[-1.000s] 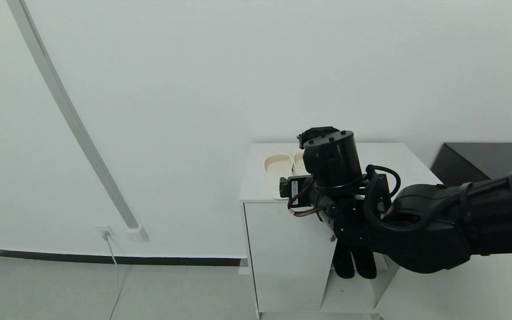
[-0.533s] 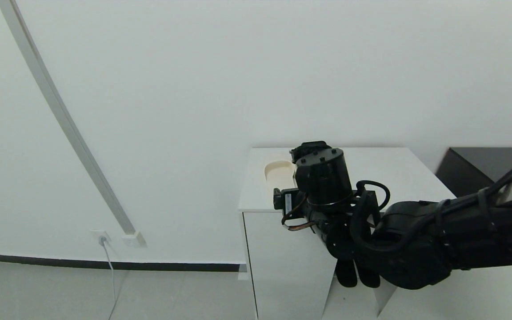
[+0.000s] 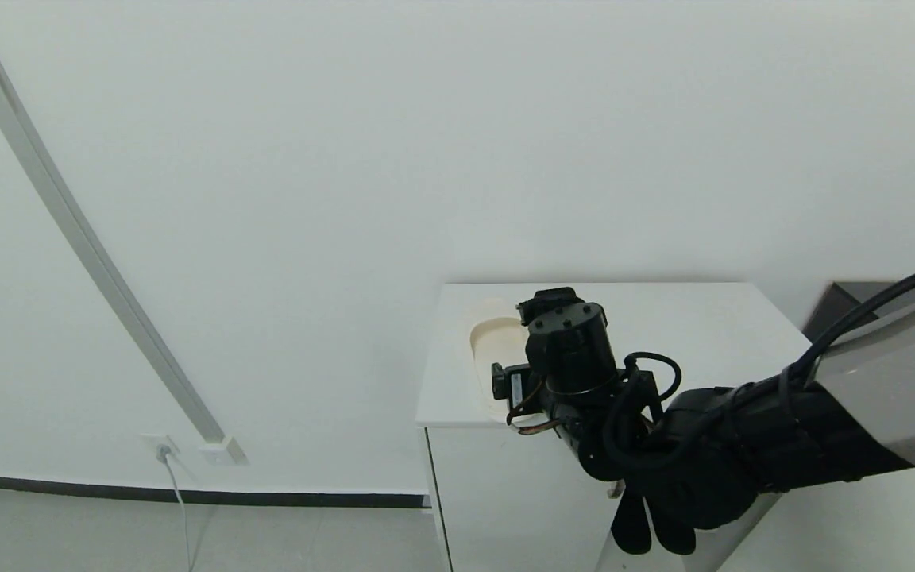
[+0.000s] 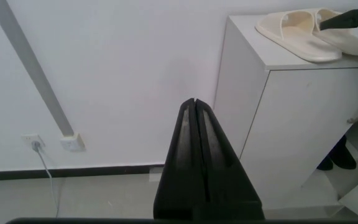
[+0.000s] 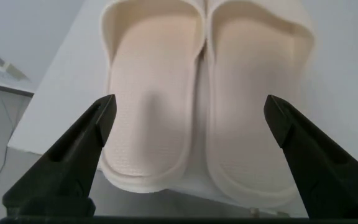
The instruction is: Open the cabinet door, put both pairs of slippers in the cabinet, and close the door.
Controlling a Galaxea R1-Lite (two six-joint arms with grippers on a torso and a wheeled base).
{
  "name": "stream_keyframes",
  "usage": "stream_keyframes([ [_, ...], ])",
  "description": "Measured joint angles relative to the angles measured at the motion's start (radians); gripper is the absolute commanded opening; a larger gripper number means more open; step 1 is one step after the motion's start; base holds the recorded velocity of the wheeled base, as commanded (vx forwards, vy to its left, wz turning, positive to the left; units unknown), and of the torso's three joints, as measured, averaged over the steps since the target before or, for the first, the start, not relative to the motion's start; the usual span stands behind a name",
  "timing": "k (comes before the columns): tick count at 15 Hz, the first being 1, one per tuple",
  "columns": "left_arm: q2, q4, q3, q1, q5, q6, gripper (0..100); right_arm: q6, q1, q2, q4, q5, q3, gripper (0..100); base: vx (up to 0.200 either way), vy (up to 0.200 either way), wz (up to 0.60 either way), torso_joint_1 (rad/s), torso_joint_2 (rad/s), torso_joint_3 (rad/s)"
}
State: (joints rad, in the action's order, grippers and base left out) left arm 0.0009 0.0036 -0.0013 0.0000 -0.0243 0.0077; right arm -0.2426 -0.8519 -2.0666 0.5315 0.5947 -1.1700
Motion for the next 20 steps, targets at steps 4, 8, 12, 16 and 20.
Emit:
stream_keyframes([
  [4, 0.0, 0.0, -0.001, 0.0, 0.0, 0.0, 0, 0.019, 0.042, -0.063, 0.021, -0.031, -0.042, 100, 0.0, 0.0, 0.0, 0.0, 0.0, 0.0],
  [8, 0.0, -0.001, 0.0, 0.0, 0.0, 0.0, 0, 0.039, 0.092, -0.157, 0.041, -0.089, -0.153, 100, 0.0, 0.0, 0.0, 0.0, 0.0, 0.0],
  [12, 0.0, -0.001, 0.0, 0.0, 0.0, 0.0, 0, 0.058, 0.133, -0.241, 0.044, -0.133, -0.3, 100, 0.0, 0.0, 0.0, 0.0, 0.0, 0.0],
  [16, 0.0, -0.001, 0.0, 0.0, 0.0, 0.0, 0, 0.061, 0.153, -0.294, 0.039, -0.163, -0.392, 100, 0.0, 0.0, 0.0, 0.0, 0.0, 0.0],
  [20, 0.0, 0.0, 0.0, 0.0, 0.0, 0.0, 0, 0.071, 0.164, -0.319, 0.04, -0.165, -0.42, 100, 0.0, 0.0, 0.0, 0.0, 0.0, 0.0],
])
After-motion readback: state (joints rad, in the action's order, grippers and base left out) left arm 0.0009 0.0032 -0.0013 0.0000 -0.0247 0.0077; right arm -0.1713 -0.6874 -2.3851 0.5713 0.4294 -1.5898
